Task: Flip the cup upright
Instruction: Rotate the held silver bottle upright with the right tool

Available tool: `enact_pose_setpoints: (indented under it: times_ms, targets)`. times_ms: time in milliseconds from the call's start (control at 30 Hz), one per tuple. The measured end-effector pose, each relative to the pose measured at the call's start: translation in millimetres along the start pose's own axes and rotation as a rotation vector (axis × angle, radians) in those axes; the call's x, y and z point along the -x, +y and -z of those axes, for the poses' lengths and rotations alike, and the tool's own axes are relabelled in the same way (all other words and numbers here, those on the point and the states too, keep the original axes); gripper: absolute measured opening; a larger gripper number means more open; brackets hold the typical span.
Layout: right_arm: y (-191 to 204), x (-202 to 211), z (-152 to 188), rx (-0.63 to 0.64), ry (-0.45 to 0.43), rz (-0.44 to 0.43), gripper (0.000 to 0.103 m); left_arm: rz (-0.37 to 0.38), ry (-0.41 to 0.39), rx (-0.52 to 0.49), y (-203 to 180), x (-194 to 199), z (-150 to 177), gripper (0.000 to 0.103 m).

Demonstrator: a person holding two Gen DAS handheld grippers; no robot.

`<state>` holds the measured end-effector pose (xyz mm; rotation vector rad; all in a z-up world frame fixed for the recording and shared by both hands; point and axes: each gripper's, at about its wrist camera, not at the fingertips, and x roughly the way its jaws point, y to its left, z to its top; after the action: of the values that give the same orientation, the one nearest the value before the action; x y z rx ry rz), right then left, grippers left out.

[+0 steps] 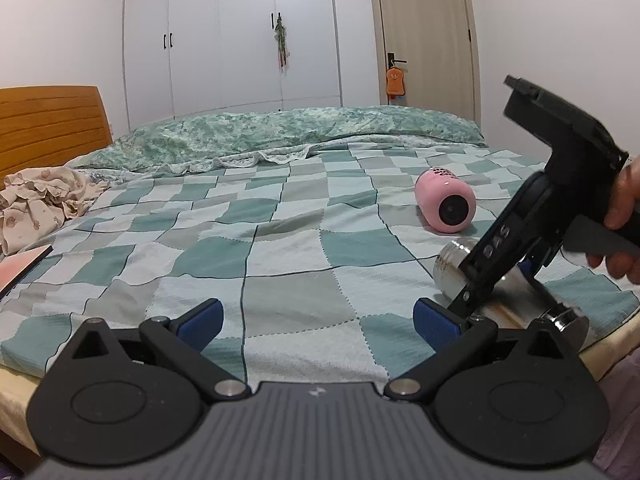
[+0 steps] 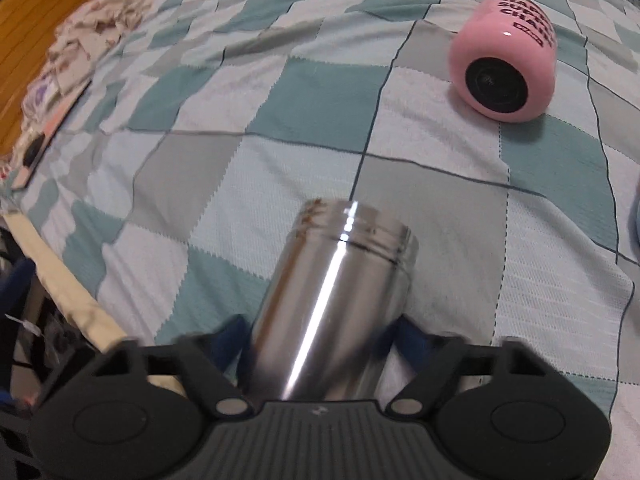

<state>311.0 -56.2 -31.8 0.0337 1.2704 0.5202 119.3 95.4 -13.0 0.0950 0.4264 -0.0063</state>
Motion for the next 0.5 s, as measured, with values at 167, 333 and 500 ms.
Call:
enact_pose_setpoints:
  times_ms: [167, 333, 500]
  targets:
    - [-11, 9, 13, -0.013, -0.088, -0.064, 0.068, -0.008, 0.006, 0.013, 3, -2, 1, 0.103]
    - [-8, 25, 32, 0.058, -0.231, -0.104, 0.068, -0.020, 0.008, 0.026, 8, -3, 1, 0.103]
    - [16, 46, 42, 0.232, -0.414, -0.143, 0.067, -0.055, -0.011, 0.037, 16, 0, -3, 0.103]
